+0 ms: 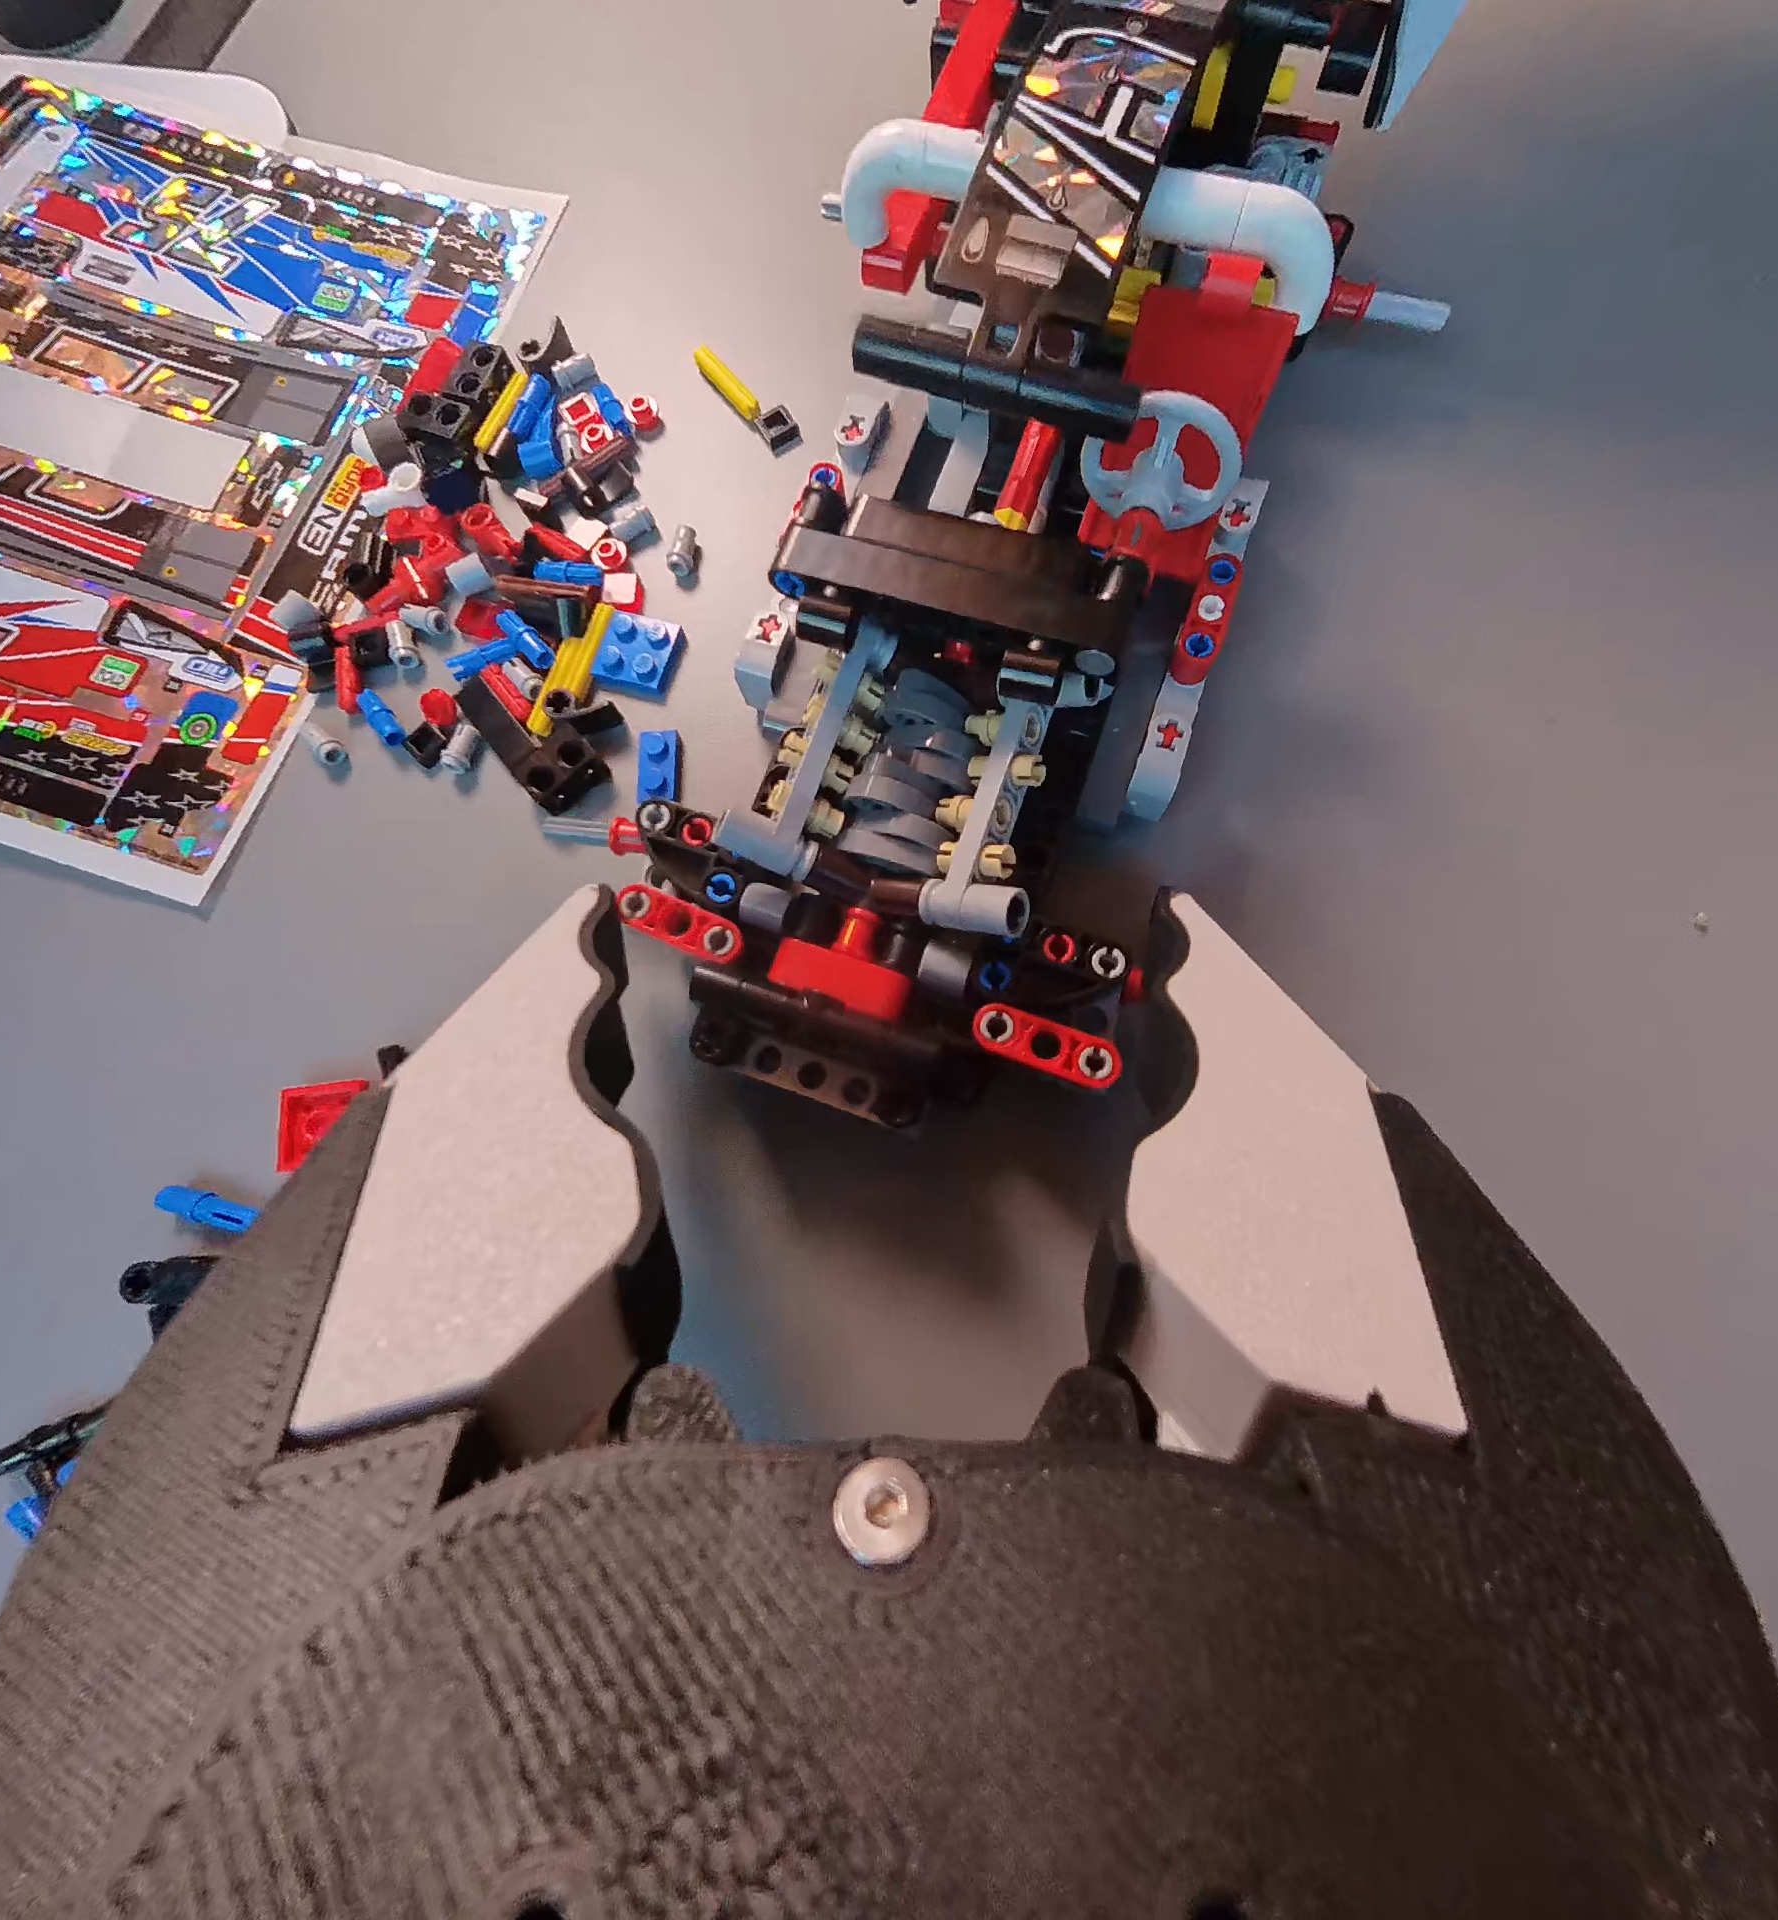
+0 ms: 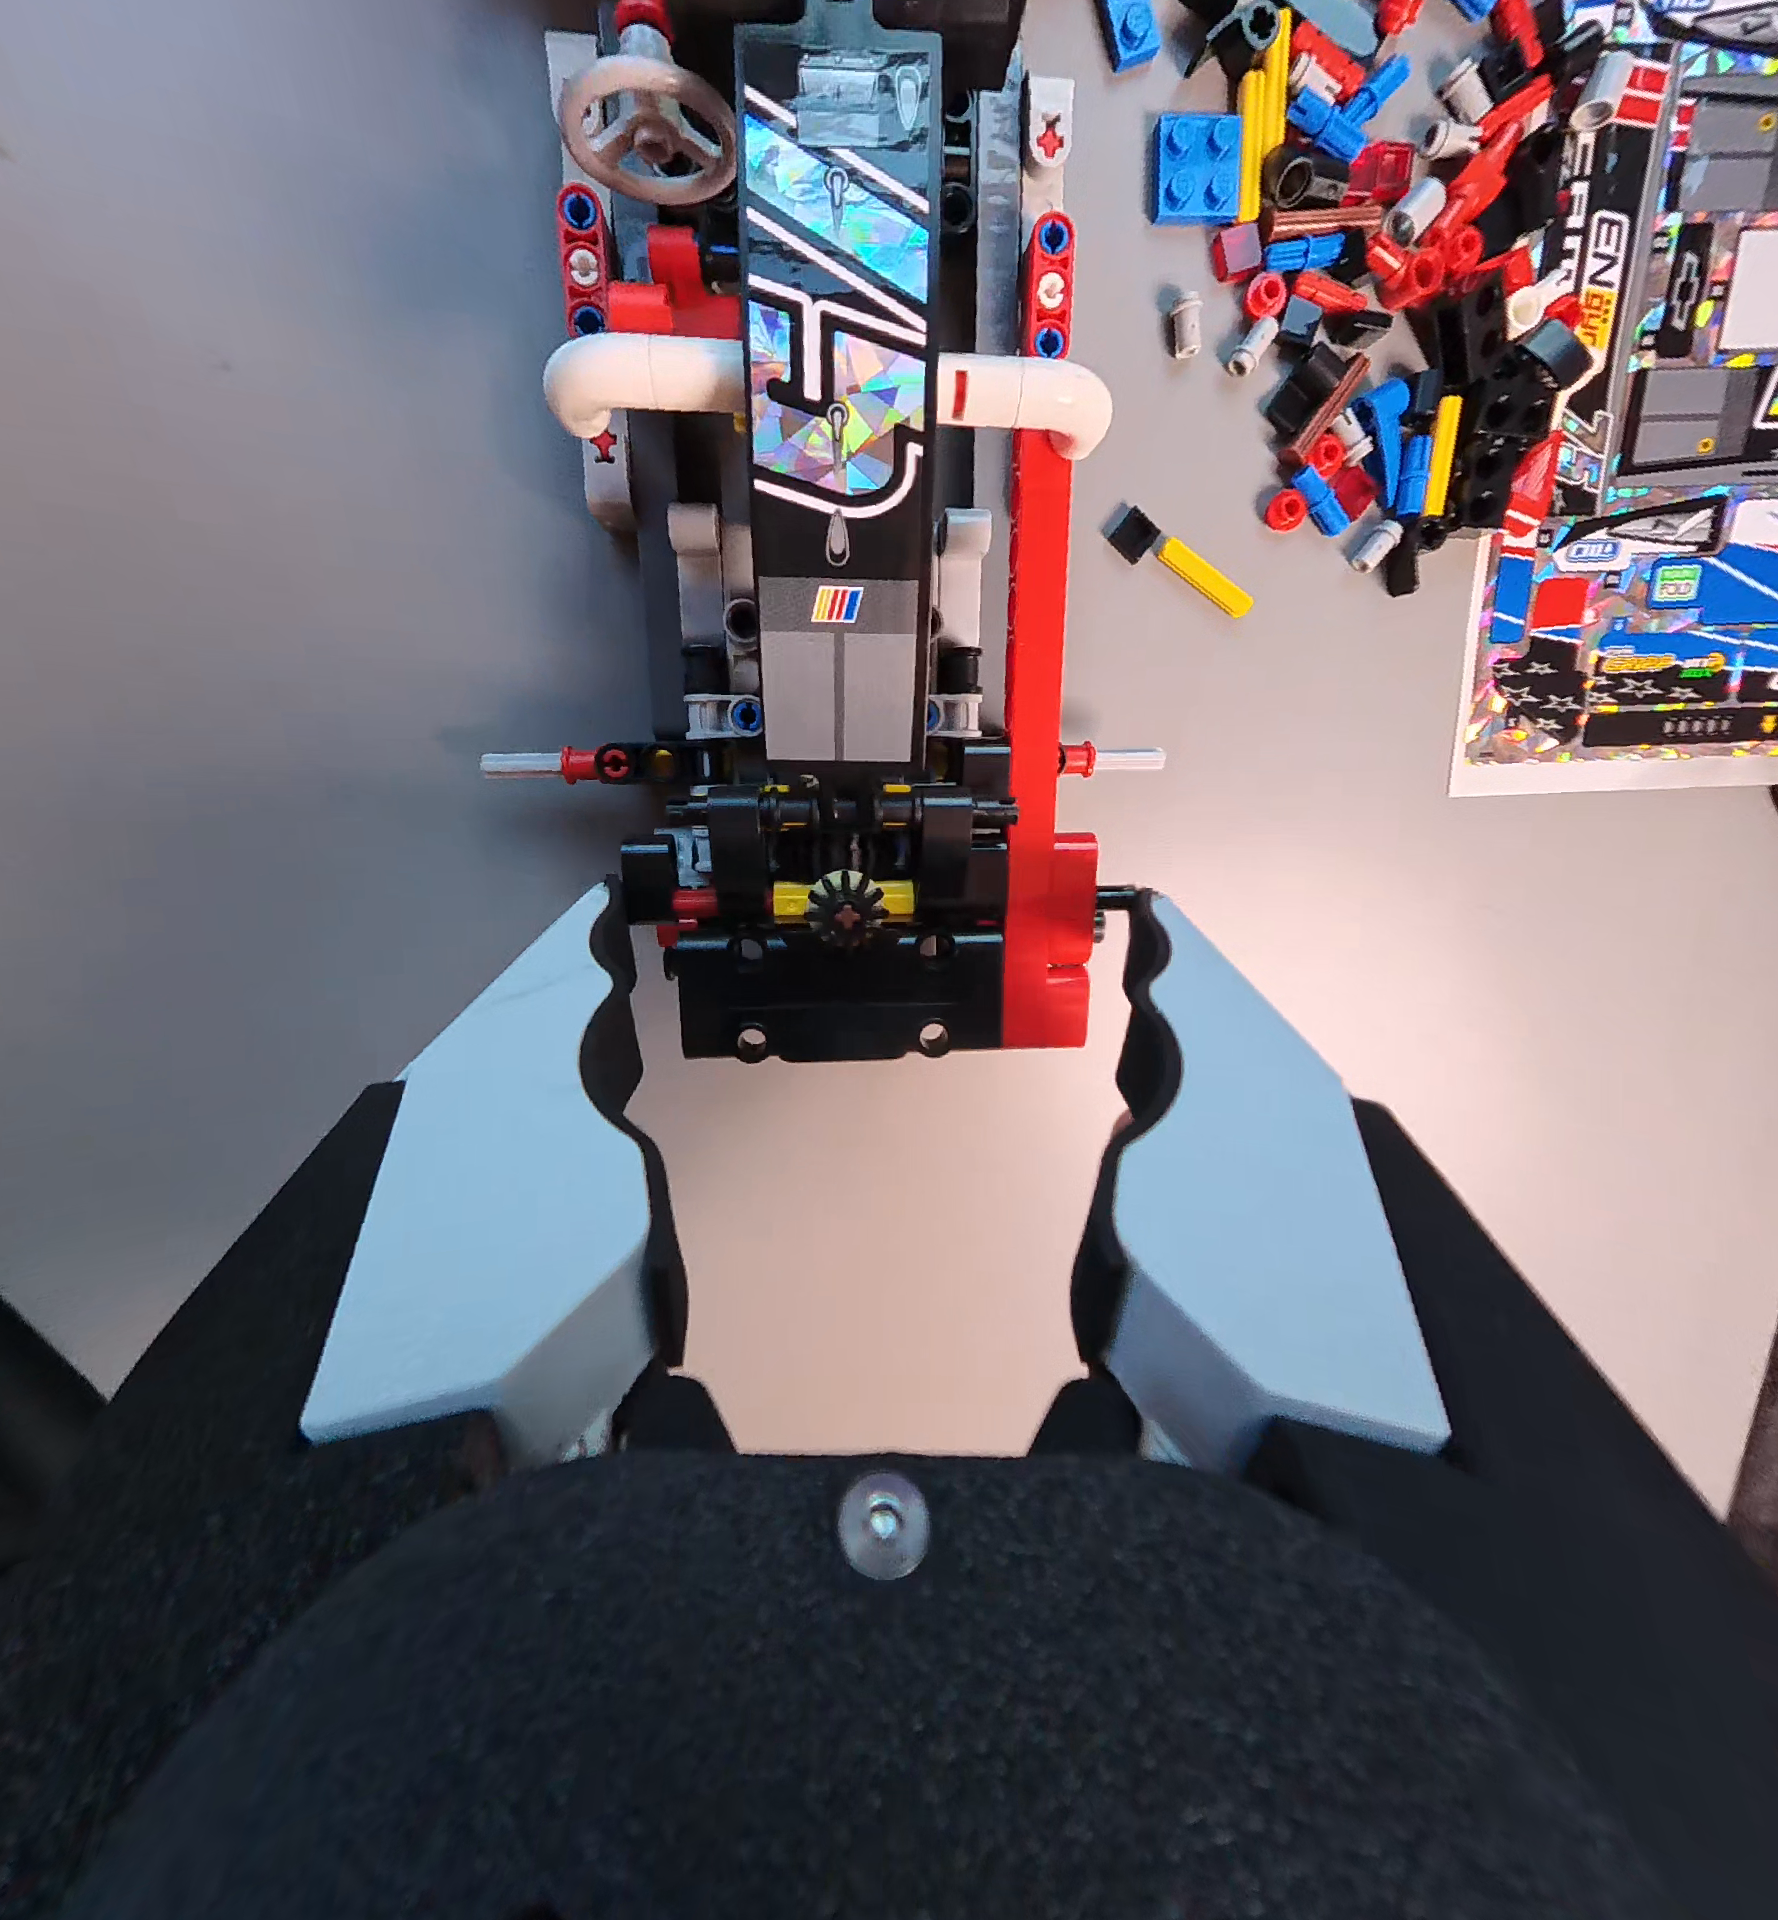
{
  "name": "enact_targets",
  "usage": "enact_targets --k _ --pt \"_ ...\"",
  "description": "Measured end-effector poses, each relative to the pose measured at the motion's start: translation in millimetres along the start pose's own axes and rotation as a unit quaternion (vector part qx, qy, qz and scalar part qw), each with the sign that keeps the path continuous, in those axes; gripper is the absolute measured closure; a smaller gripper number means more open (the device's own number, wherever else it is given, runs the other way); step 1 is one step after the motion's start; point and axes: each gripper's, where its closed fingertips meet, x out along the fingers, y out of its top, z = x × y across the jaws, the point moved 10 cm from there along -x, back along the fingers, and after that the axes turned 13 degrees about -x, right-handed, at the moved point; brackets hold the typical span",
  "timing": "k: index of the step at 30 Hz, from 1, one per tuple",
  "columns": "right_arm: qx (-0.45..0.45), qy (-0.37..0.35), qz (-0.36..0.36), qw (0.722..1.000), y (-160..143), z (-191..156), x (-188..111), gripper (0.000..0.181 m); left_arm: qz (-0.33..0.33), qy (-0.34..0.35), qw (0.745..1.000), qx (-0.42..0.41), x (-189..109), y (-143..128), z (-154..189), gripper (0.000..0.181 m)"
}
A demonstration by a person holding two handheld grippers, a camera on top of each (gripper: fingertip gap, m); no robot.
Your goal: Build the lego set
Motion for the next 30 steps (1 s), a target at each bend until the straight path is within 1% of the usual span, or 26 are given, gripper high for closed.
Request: enact_targets --k 1,4,7,11,13,15,17,18,20,23,25,27,30 --pt "0.0 0.003 0.003 1.0 -0.4 -0.1 -0.2 0.089 0.0 -0.003 1.0 -0.003 -1.2 -0.1 0.2 0.086" --pt "0.003 0.014 0.012 1.0 -0.5 -2.0 -0.9 0.089 -0.005 -0.008 1.0 -0.004 -2.3 -1.3 3.4 0.086" --pt "-0.003 0.018 0.015 1.0 0.3 -6.9 -1.5 0.089 -0.024 -0.015 1.0 -0.006 -5.6 -0.9 9.4 0.087" --pt "-0.019 0.024 0.026 0.999 0.7 -20.3 -3.4 0.089 -0.049 -0.046 0.998 -0.012 -14.2 -2.6 23.4 0.088" --pt "-0.022 0.02 0.036 0.999 1.8 -27.2 -3.8 0.089 -0.044 -0.051 0.998 0.006 -18.2 -2.7 29.0 0.086" --pt "-0.023 0.016 0.037 0.999 2.4 -31.0 -4.2 0.089 -0.02 -0.063 0.998 0.006 -20.6 0.9 33.6 0.084" --pt "-0.021 0.008 0.039 0.999 2.6 -31.6 -6.3 0.088 -0.002 -0.074 0.997 0.006 -18.9 4.0 37.1 0.082" --pt "-0.017 0.005 0.041 0.999 2.6 -30.7 -8.0 0.086 0.0 -0.067 0.998 0.013 -16.0 4.4 38.1 0.082" --pt "-0.006 -0.001 0.056 0.998 2.8 -27.9 -14.5 0.085 -0.004 -0.054 0.998 0.027 -9.6 4.1 40.1 0.082" --pt "0.026 -0.026 0.101 0.994 -1.3 -19.2 -35.7 0.087 -0.009 -0.05 0.998 0.034 -3.9 3.6 43.4 0.088" --pt "0.043 -0.037 0.114 0.992 -7.7 -16.7 -46.6 0.088 -0.018 -0.041 0.998 0.045 -1.4 1.5 44.3 0.09" --pt "0.043 -0.039 0.101 0.993 -11.0 -20.7 -45.2 0.086 -0.022 -0.037 0.998 0.048 0.4 0.2 44.4 0.095" --pt "0.039 -0.028 0.072 0.996 -7.3 -31.0 -28.0 0.079 -0.019 -0.036 0.998 0.05 1.1 0.3 45.0 0.1"
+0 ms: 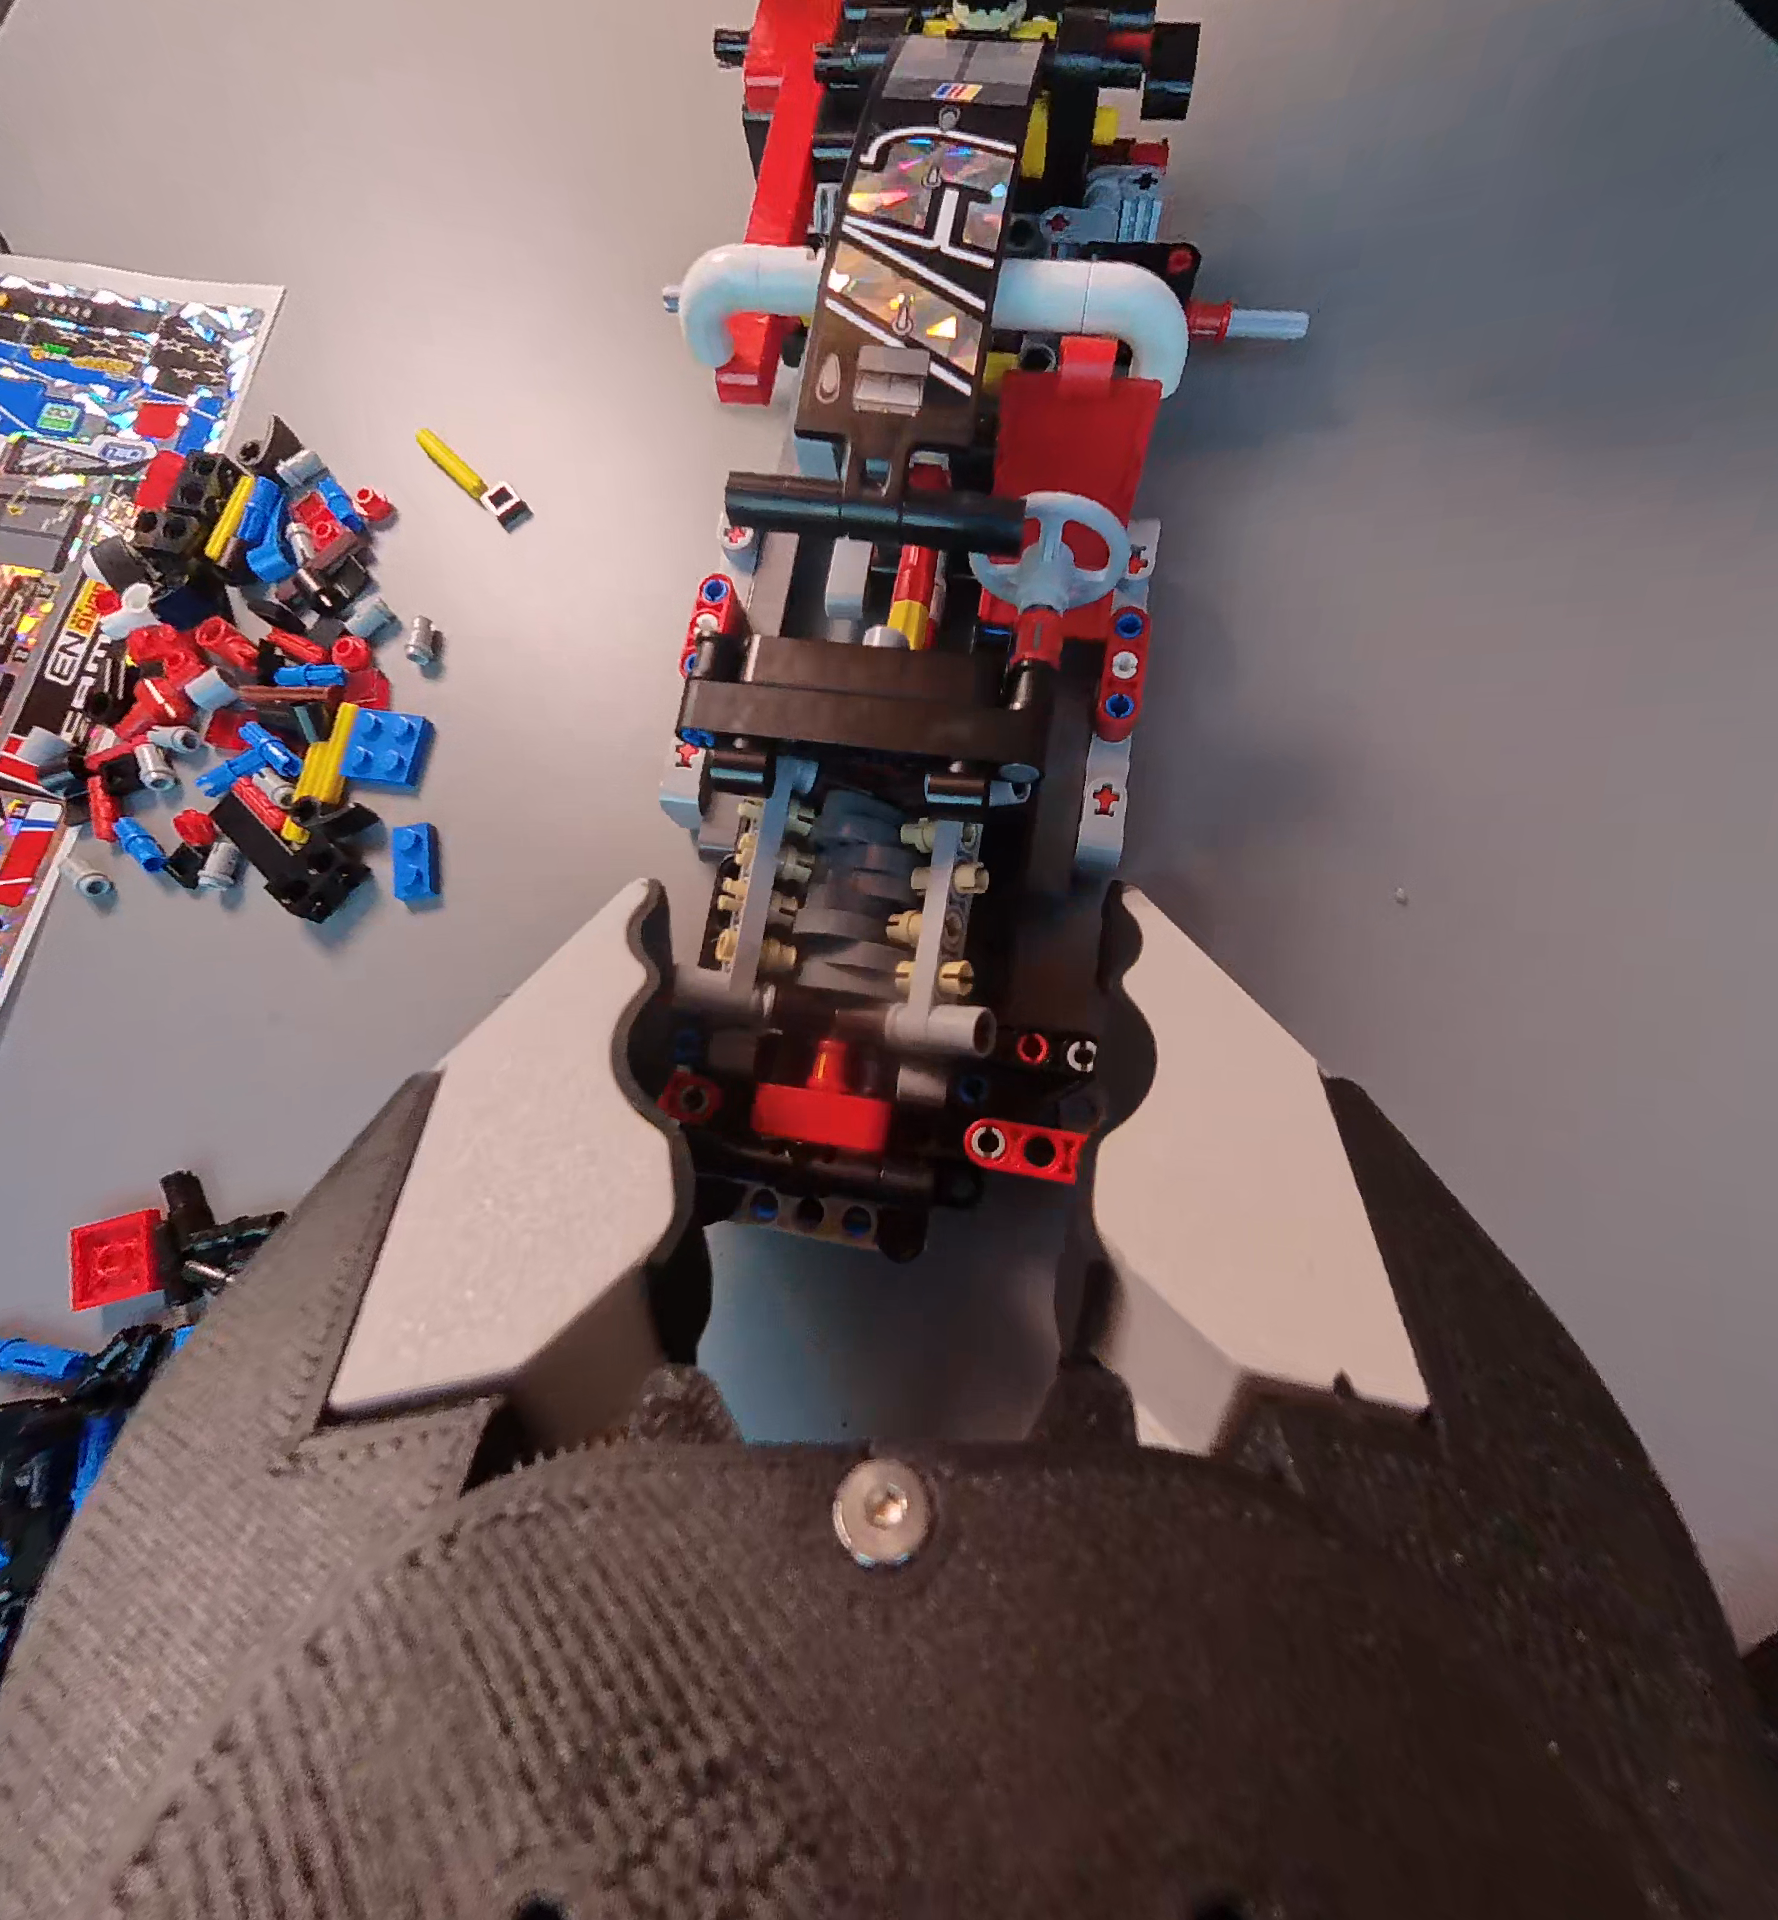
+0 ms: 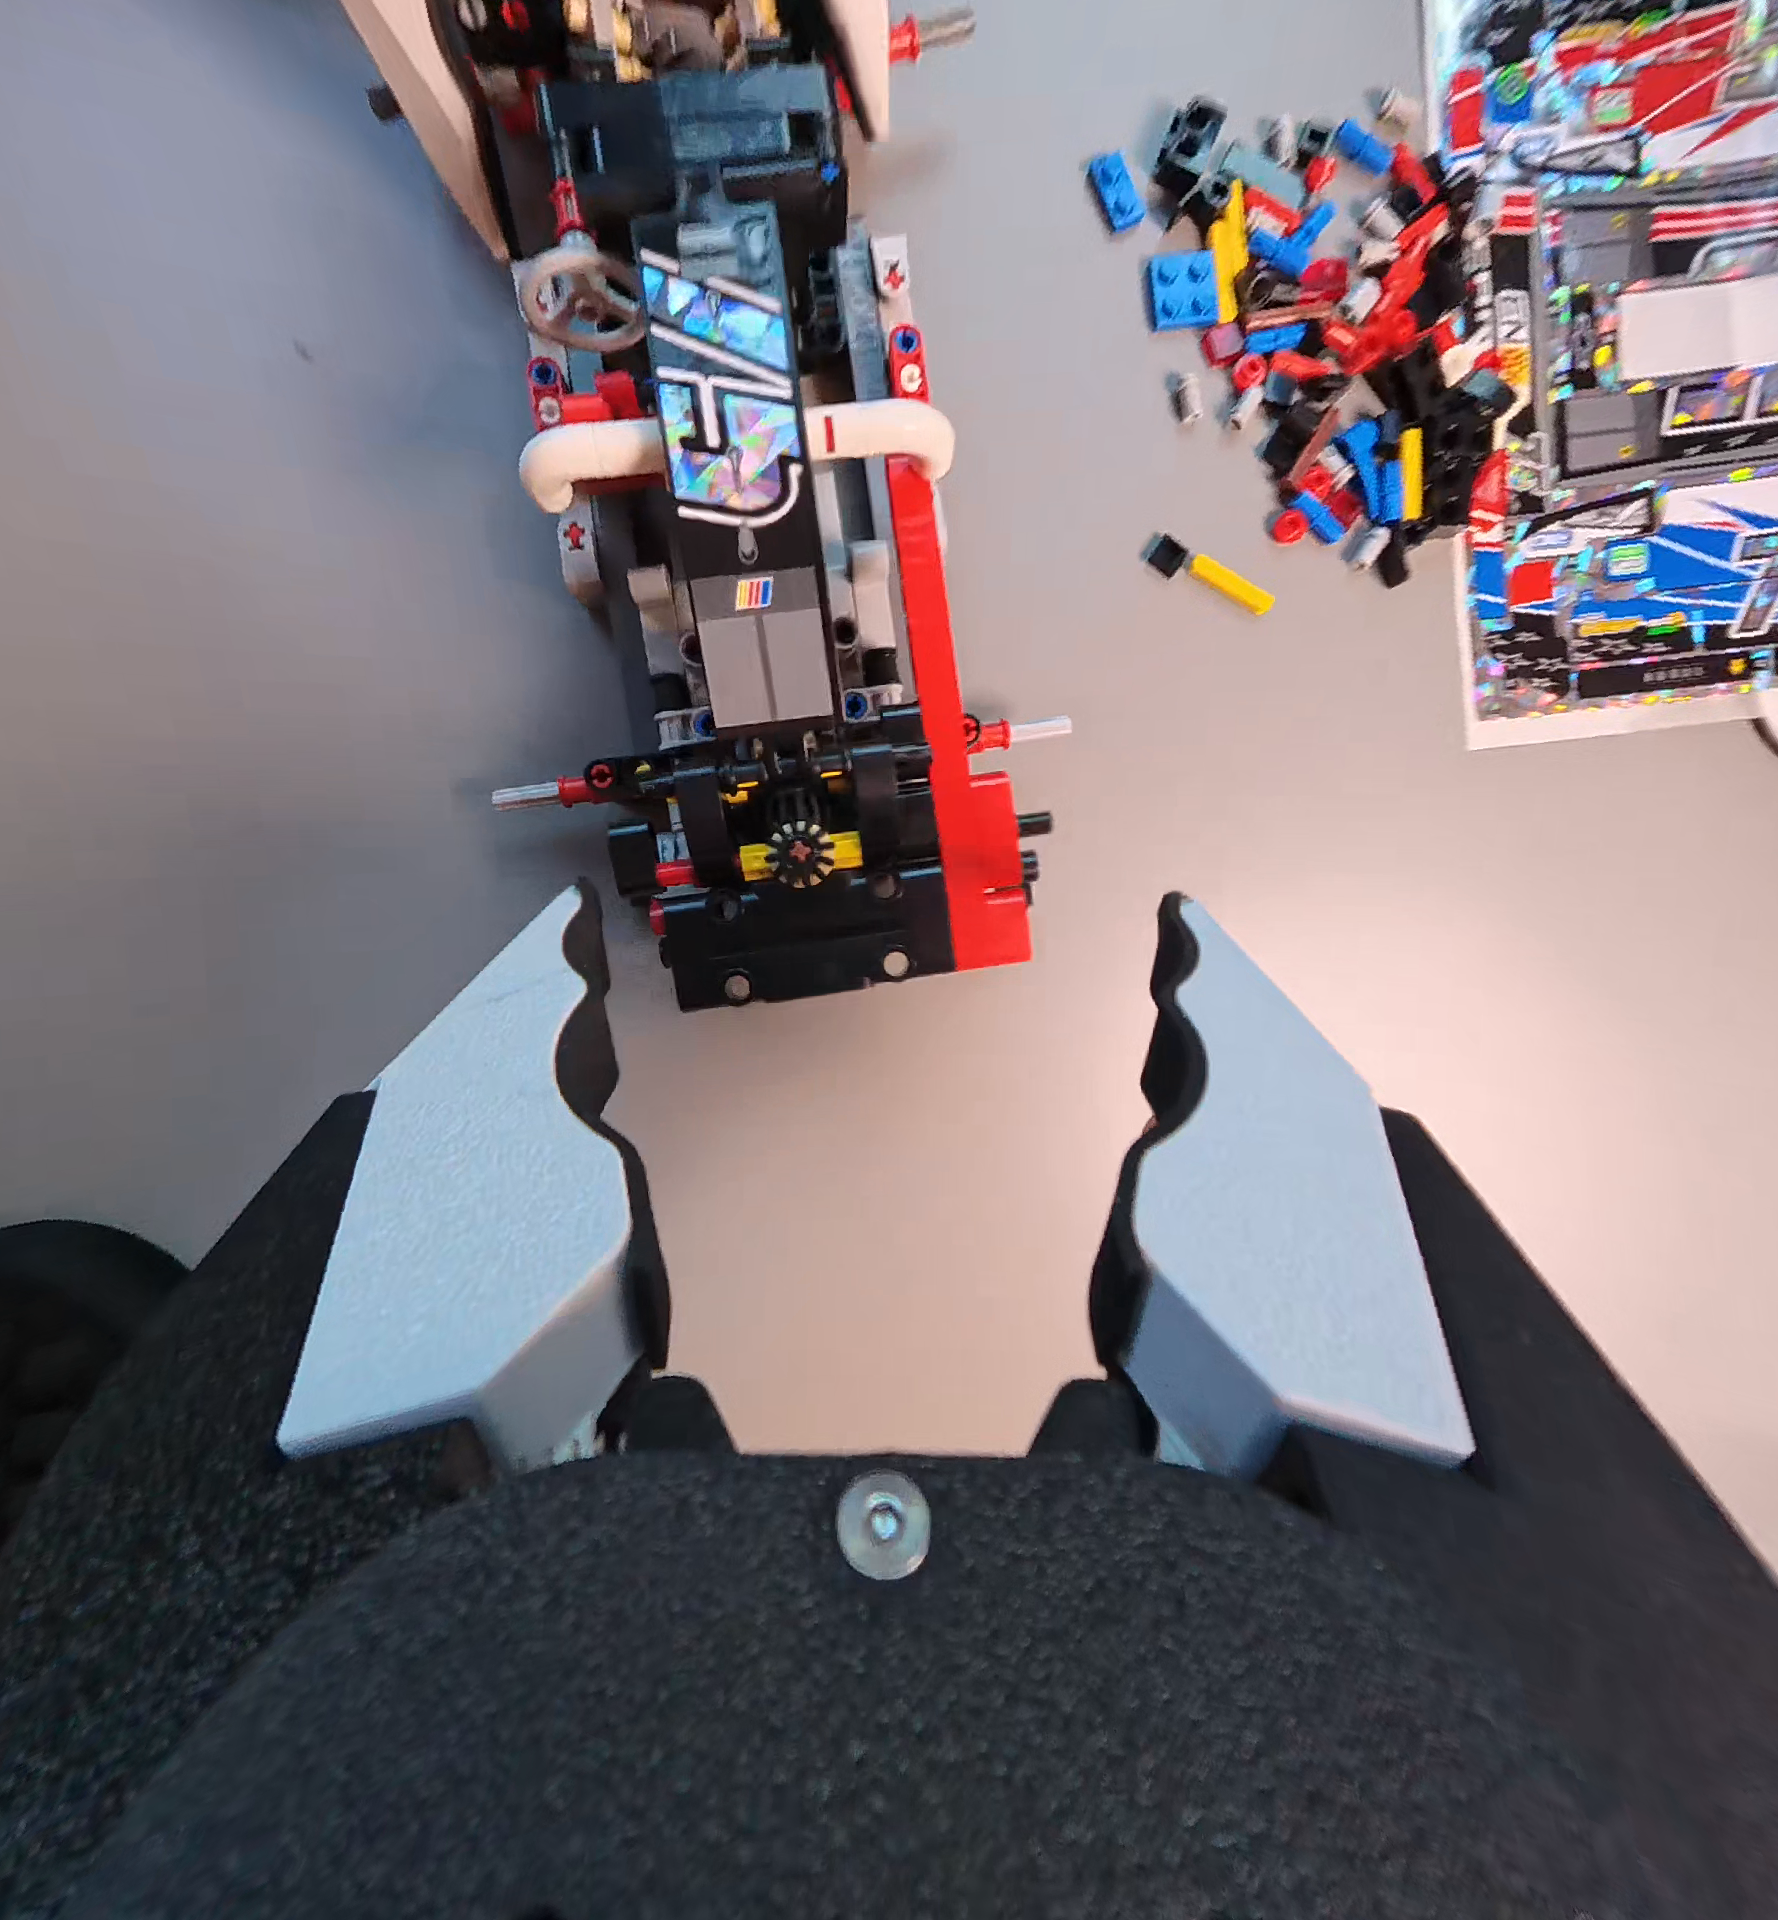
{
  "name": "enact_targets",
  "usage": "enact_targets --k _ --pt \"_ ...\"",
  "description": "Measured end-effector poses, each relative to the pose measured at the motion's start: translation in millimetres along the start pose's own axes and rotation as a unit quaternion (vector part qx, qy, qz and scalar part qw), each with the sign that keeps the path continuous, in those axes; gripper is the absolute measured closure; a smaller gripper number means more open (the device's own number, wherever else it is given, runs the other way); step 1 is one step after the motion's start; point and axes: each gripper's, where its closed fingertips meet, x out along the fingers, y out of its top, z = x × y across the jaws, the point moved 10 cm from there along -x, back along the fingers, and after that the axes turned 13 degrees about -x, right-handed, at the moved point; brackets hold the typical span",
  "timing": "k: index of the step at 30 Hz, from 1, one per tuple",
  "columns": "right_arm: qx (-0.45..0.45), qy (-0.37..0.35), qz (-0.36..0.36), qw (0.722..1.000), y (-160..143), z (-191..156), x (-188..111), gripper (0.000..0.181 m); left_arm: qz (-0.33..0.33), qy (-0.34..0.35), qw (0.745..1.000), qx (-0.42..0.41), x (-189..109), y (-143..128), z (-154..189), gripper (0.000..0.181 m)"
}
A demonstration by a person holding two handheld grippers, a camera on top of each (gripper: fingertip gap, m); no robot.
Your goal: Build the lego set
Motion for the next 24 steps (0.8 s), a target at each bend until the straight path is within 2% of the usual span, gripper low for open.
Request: enact_targets --k 2,7,10,24 --pt "-0.004 0.002 -0.015 1.0 2.0 -4.3 10.5 0.074 -0.003 0.005 1.0 0.002 1.2 -0.8 0.0 0.102" --pt "0.003 0.009 -0.03 1.0 6.4 -1.1 19.7 0.082 -0.002 0.003 1.0 0.005 3.0 -1.7 1.7 0.103" --pt "-0.006 0.027 -0.033 0.999 9.3 -2.5 20.9 0.098 0.001 0.003 1.0 0.006 2.8 -2.3 1.3 0.103" --pt "-0.022 0.057 -0.037 0.997 10.5 7.0 21.0 0.099 0.007 -0.004 1.0 0.007 1.6 -2.6 0.3 0.108"
